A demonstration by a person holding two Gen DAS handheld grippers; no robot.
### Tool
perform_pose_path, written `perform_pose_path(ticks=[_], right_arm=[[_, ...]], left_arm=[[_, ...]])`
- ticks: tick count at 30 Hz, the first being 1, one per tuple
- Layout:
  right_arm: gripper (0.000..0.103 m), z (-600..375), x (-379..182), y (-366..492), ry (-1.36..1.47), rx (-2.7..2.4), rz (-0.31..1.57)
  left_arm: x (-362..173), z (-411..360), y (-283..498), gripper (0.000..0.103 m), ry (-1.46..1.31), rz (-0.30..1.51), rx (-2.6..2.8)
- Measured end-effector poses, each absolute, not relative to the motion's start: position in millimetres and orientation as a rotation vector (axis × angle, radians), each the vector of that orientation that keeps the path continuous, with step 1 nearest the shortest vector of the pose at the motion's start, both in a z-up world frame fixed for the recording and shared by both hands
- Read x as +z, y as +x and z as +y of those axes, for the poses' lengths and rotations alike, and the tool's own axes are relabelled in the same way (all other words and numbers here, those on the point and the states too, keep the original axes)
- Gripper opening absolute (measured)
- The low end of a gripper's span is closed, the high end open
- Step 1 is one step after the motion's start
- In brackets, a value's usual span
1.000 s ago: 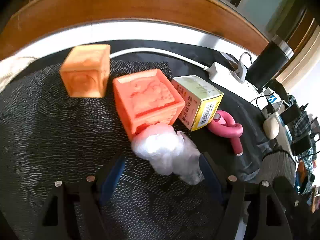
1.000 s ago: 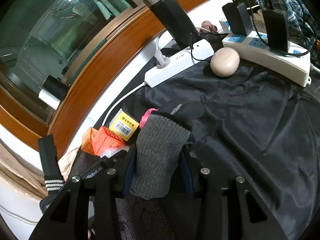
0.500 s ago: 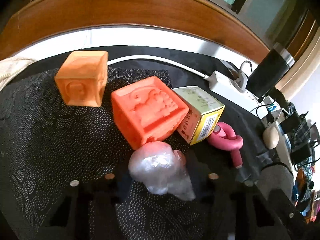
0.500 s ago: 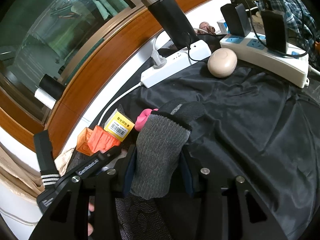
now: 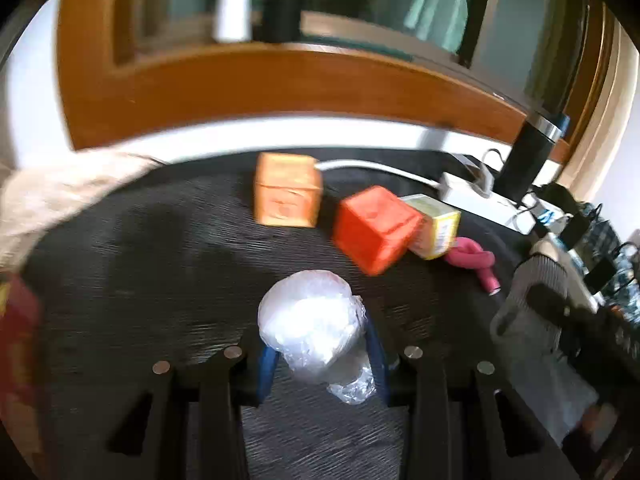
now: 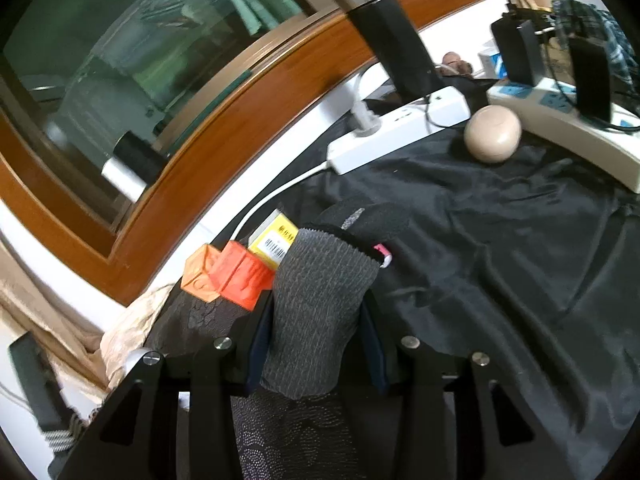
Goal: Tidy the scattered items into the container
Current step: 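Grasp the grey sock with the right tool while the left tool grasps the clear plastic bag, then carry the plastic bag and grey sock over the red tin and open both tools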
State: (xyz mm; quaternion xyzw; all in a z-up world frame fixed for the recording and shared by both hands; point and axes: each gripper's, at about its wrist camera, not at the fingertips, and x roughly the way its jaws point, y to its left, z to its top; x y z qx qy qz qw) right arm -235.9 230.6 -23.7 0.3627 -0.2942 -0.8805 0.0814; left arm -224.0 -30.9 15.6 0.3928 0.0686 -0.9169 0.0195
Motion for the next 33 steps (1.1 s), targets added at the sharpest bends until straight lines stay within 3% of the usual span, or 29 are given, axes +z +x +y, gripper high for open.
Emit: perform_pose_path(ticks=[8,15,33], right_arm=[[0.045,208.2,-32.6,-239.1,1.116,-2.641,-0.751],[0.045,181.1,-28.7,-235.8,1.081,-2.677,-0.574],[0.045,78.0,15.6,-188.0,0.987,-2.551,-0.4]], left_arm=[[42.4,-77.2,-152.2,0.04,1.003,0.122,-2.795],[56.8,-113.5,-99.1,0.04,0.882,0.158,-2.76],[66.7,-170.5,-39.2,0.04,0.741,0.202,-2.73]])
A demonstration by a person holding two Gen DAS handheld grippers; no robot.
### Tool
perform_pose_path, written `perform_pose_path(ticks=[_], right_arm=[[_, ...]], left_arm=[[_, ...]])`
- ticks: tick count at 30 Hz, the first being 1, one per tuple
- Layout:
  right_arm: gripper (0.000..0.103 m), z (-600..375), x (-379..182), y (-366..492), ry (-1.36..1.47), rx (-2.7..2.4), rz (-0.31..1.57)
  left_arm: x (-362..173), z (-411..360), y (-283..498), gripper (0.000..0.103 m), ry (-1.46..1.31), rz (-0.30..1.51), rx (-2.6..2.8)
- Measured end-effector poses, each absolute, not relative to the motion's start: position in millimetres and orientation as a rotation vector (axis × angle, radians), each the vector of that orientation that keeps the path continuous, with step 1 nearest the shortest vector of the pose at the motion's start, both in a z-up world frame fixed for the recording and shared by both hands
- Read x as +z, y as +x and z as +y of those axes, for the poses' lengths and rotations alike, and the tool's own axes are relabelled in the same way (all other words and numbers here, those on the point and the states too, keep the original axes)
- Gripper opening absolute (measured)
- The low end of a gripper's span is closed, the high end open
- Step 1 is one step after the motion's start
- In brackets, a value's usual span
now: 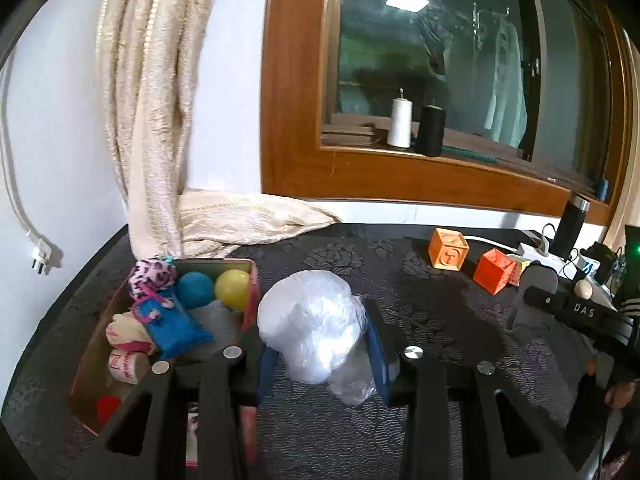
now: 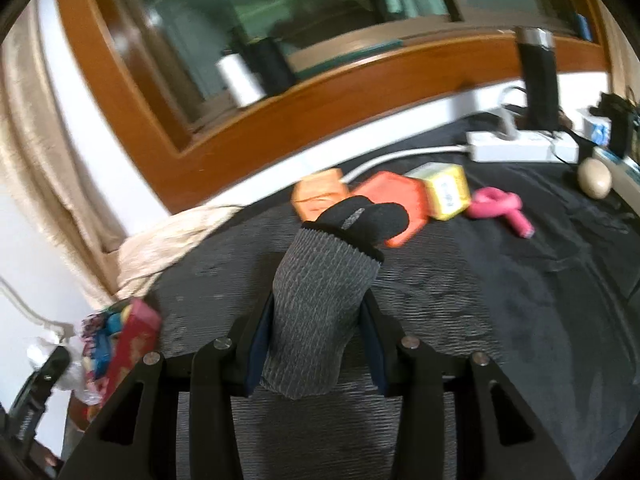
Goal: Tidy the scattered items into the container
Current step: 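Carry the plastic bag and grey sock over the red tin and open both tools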
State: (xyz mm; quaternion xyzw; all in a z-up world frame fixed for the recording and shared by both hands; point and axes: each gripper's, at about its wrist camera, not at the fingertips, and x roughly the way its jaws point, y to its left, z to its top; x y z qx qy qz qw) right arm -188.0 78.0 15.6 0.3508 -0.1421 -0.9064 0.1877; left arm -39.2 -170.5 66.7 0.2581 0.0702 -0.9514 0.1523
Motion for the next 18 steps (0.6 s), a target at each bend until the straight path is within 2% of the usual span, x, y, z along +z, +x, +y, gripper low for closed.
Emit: perform_pose_path(ticks=[9,18], right_arm=[[0.045,-0.3,40.9,-156.4,0.91,-2.434,-0.288],[0.045,-62.6,55.3,-120.0,0.853,-2.308,-0.201]], left_arm=[[64.0,-220.0,-9.0,0.04,0.711,0.292,-2.688],[57.9,-304.8,43.2,0.04,0.698,0.431,-2.617]])
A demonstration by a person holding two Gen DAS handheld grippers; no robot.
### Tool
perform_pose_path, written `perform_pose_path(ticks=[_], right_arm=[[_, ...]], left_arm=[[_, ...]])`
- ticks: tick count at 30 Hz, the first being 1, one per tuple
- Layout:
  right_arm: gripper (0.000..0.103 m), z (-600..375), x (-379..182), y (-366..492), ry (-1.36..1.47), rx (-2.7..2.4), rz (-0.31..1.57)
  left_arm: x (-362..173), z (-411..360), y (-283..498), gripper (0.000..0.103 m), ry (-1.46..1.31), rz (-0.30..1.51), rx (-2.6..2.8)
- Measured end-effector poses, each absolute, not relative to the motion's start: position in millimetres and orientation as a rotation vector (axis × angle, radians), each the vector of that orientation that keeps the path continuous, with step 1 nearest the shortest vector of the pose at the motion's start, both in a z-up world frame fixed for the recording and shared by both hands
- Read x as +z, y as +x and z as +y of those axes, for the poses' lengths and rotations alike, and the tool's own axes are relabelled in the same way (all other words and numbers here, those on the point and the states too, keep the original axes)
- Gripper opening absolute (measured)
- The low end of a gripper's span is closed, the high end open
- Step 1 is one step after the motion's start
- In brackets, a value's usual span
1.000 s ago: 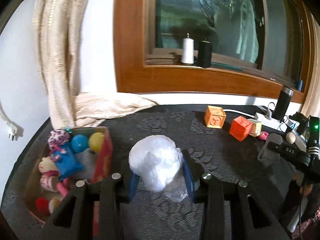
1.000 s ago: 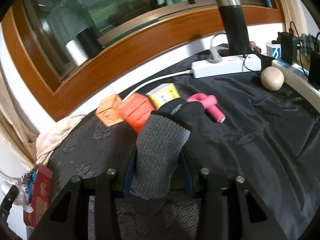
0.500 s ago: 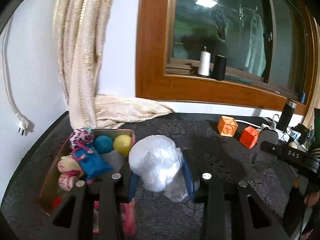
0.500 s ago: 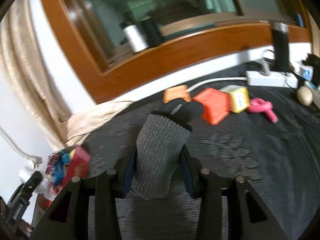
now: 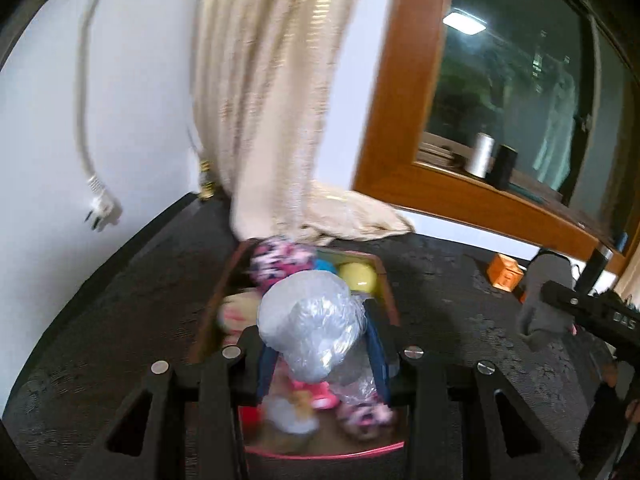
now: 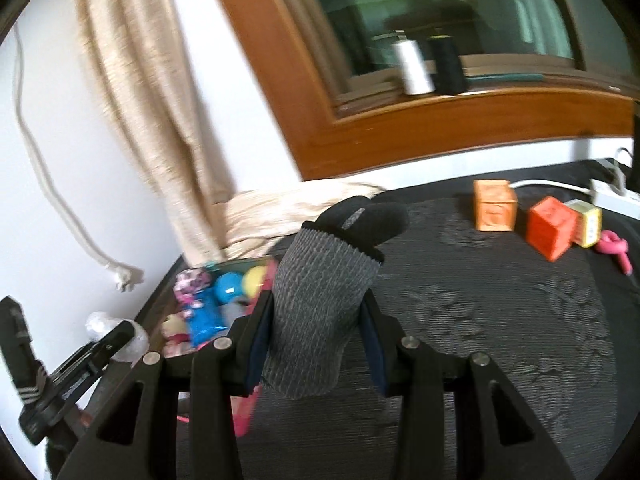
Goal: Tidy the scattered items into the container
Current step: 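Carry the plastic bag and grey sock over the red tin and open both tools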
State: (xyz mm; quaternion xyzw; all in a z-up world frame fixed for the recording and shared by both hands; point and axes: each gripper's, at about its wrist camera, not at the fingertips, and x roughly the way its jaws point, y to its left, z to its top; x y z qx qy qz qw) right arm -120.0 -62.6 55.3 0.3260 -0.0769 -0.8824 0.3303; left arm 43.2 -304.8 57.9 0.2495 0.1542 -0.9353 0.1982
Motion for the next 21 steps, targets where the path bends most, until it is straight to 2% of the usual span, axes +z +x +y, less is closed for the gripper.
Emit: perform_pose_path(ticks=[8,17,20,21], right_arm=[[0.045,-121.1,58.8,-84.1,0.822,-2.173,-0.093],[0.045,-155.5,41.5,-71.7,0.859,-2.106,-0.028],[0.045,-162.0,36.8,-70.7,0.869,-2.094,-0.014],[0.045,-163.8,35.9,-69.7,0.87,-2.091,-0.011]], left_arm=[[37.6,-339.4,57.3,0.04,0.779,0.589,-2.67],[7.9,-358.8,45.9,0.04,0.898,0.627,-2.611],[-2.1,-367.5,44.5,0.043,0.932,0.672,-2.592],[-1.3,-369.3,46.4,0.05,0.924,0.699,-2.607]])
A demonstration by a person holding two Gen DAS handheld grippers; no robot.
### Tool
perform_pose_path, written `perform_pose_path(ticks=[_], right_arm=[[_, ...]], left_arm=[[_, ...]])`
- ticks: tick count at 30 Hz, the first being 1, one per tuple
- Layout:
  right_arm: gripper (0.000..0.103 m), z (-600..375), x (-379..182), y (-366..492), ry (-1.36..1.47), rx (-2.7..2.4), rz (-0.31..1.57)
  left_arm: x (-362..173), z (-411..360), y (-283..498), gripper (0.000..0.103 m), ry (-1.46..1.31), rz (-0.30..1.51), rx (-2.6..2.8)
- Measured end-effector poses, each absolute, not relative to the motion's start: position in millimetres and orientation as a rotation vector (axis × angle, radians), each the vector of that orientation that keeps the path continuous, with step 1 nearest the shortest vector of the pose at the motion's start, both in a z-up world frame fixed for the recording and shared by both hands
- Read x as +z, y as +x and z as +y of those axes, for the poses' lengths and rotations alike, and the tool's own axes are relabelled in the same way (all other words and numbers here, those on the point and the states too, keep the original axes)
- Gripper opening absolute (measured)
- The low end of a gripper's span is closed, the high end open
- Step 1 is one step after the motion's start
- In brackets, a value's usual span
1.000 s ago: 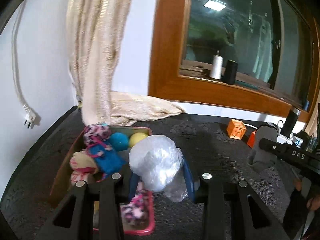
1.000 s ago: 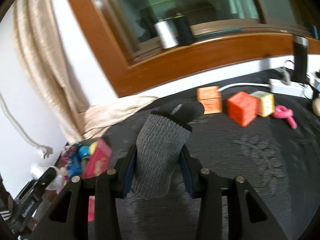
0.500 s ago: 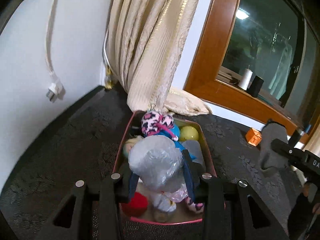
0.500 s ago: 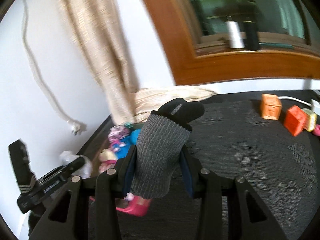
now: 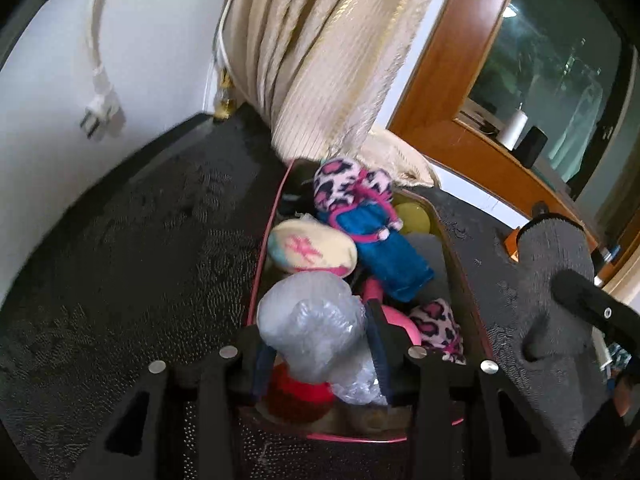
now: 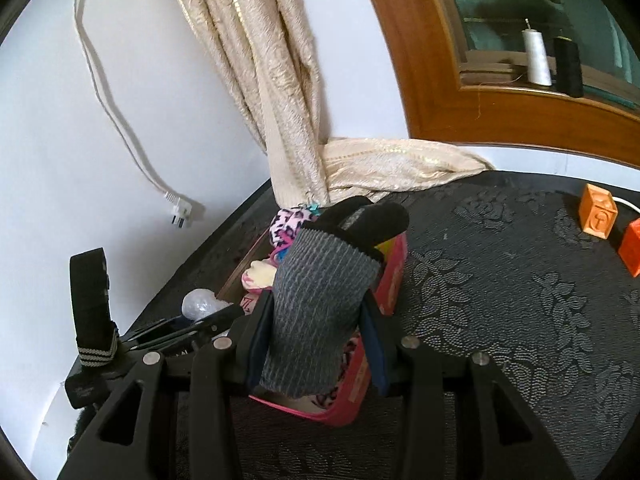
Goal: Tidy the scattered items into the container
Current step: 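Carry the plastic bag and grey sock over the red tin and open both tools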
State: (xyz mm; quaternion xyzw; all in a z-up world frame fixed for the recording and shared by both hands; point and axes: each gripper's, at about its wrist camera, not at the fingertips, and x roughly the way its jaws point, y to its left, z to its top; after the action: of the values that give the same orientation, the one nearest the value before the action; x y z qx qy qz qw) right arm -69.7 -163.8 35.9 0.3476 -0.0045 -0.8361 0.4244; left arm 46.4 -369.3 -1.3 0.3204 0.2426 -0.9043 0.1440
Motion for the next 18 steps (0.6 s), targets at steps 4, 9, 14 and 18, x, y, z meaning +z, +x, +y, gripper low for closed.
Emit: perform_pose_path(ticks=[4,9,14,18], right_arm=[[0.045,-172.1,34.0,-66.5,0.87,-2.075,0.001],[0.045,-185.5,33.6,-62.4,0.865,-2.044,0.017],[0.045,-208.1,29.3,-60.1,0.873,-1.981,0.058],[0.045,-235.3,15.6,-59.2,0.904,-1.927,0.127]], left_arm=[[6.7,-372.1,55.2,0.079,0.854,0.773,-2.668],[24.7,-376.8,71.4,0.079,0.724,0.788,-2.679],[37.9,-381.8,87.5,0.079,0.631,0.763,-2.641],[41.8,-383.9,93.8,0.079,0.618,0.747,-2.621]])
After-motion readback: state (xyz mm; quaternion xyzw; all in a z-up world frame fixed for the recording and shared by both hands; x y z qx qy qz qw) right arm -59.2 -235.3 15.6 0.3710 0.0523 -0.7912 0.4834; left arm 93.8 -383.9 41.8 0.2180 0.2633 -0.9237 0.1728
